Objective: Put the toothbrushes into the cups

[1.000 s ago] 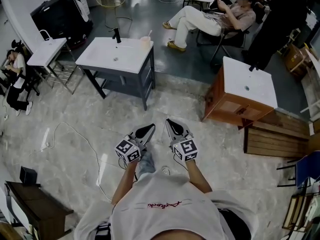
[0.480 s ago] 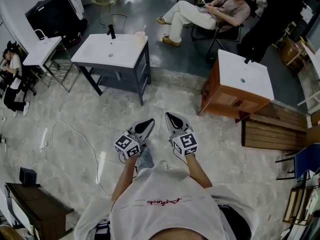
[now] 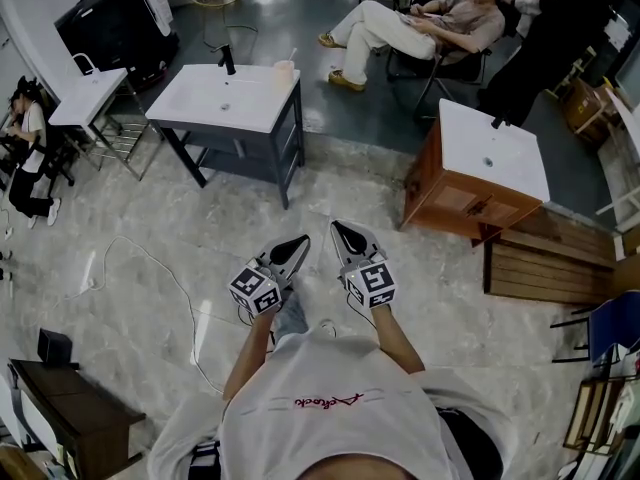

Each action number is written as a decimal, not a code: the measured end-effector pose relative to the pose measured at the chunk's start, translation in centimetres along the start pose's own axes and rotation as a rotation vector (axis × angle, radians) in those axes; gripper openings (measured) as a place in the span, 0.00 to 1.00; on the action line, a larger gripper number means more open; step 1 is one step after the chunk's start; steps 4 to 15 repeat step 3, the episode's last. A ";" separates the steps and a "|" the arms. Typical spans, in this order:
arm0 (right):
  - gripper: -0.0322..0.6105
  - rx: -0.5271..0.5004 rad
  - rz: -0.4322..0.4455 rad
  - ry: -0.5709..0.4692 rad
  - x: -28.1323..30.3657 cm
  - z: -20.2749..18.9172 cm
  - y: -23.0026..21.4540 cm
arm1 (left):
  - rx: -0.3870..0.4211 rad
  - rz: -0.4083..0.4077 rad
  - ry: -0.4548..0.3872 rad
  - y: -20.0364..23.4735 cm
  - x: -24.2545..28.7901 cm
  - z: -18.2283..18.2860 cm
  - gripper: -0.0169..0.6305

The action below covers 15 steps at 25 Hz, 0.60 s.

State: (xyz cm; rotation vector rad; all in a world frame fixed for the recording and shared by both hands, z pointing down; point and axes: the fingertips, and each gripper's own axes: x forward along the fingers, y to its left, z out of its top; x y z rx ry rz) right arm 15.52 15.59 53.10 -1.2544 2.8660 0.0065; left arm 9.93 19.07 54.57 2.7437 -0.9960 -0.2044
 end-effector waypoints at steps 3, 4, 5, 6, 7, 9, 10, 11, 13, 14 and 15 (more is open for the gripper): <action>0.10 0.002 -0.002 -0.001 0.0 0.0 -0.1 | -0.002 -0.001 0.001 0.0 0.1 -0.1 0.05; 0.10 0.002 -0.002 -0.001 0.0 0.0 -0.1 | -0.002 -0.001 0.001 0.0 0.1 -0.1 0.05; 0.10 0.002 -0.002 -0.001 0.0 0.0 -0.1 | -0.002 -0.001 0.001 0.0 0.1 -0.1 0.05; 0.10 0.002 -0.002 -0.001 0.0 0.0 -0.1 | -0.002 -0.001 0.001 0.0 0.1 -0.1 0.05; 0.10 0.002 -0.002 -0.001 0.0 0.0 -0.1 | -0.002 -0.001 0.001 0.0 0.1 -0.1 0.05; 0.10 0.002 -0.002 -0.001 0.0 0.0 -0.1 | -0.002 -0.001 0.001 0.0 0.1 -0.1 0.05; 0.10 0.002 -0.002 -0.001 0.0 0.0 -0.1 | -0.002 -0.001 0.001 0.0 0.1 -0.1 0.05; 0.10 0.002 -0.002 -0.001 0.0 0.0 -0.1 | -0.002 -0.001 0.001 0.0 0.1 -0.1 0.05; 0.10 0.002 -0.002 -0.001 0.0 0.0 -0.1 | -0.002 -0.001 0.001 0.0 0.1 -0.1 0.05; 0.10 0.002 -0.002 -0.001 0.0 0.0 -0.1 | -0.002 -0.001 0.001 0.0 0.1 -0.1 0.05; 0.10 0.002 -0.002 -0.001 0.0 0.0 -0.1 | -0.002 -0.001 0.001 0.0 0.1 -0.1 0.05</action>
